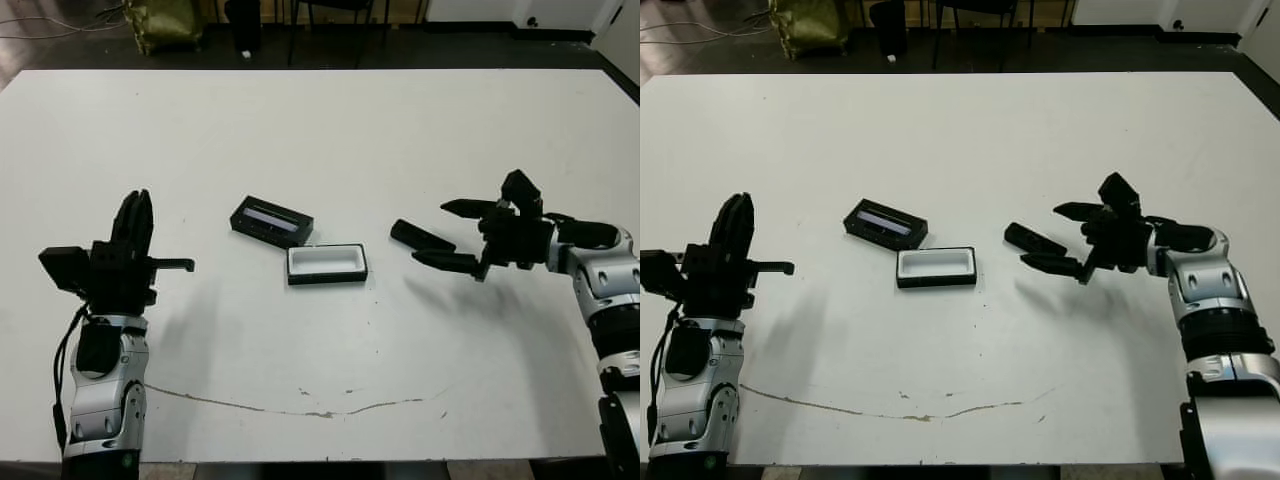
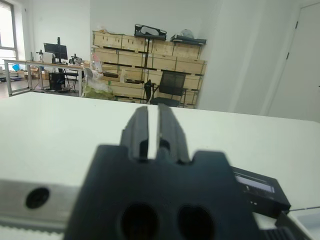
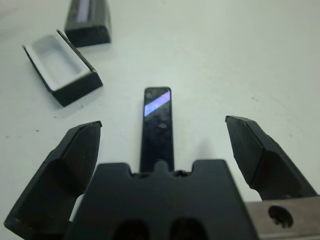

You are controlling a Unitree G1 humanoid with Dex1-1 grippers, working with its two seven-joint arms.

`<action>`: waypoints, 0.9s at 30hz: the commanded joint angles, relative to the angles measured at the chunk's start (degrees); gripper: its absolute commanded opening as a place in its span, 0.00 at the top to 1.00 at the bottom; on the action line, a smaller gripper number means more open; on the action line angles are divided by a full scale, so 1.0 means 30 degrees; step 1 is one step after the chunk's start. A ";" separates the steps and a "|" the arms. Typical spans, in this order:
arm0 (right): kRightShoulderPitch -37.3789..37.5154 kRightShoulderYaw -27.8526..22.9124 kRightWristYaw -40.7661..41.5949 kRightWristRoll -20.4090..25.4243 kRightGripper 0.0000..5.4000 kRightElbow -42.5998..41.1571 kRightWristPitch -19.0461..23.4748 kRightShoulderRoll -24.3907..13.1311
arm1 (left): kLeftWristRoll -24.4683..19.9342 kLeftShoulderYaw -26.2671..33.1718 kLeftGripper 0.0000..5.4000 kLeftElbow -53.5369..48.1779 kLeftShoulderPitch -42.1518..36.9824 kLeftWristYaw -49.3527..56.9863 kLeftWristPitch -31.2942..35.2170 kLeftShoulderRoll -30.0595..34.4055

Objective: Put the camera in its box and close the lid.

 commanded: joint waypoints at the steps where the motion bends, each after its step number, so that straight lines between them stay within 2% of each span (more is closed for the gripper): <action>1: 0.0137 0.0489 -0.0190 -0.0641 0.00 -0.0285 0.0019 -0.0307 | 0.0101 0.0001 1.00 0.0311 0.0299 -0.0043 0.0005 0.0130; 10: 0.1005 0.0900 -0.0964 -0.1148 0.00 -0.1955 0.0667 -0.0406 | -0.0034 0.0038 1.00 0.0395 0.0298 -0.0062 0.0208 0.0141; 15: 0.1463 0.1069 -0.0972 -0.1336 0.02 -0.2157 -0.0005 -0.0476 | -0.0139 0.0012 1.00 0.0531 0.0241 -0.0179 0.0026 0.0124; 17: 0.1734 0.1162 -0.1242 -0.1458 0.07 -0.2737 0.0425 -0.0544 | -0.0093 -0.0004 1.00 0.0451 0.0274 -0.0116 0.0111 0.0084; 20: 0.1976 0.1282 -0.1249 -0.1420 0.20 -0.3104 0.0874 -0.0564 | 0.0181 -0.0035 1.00 0.0516 0.0294 -0.0069 -0.0059 0.0137; 27: 0.2320 0.1599 -0.1401 -0.1770 0.49 -0.2446 -0.0524 -0.0401 | 0.0287 -0.0004 1.00 0.0434 0.0333 0.0031 -0.0056 0.0115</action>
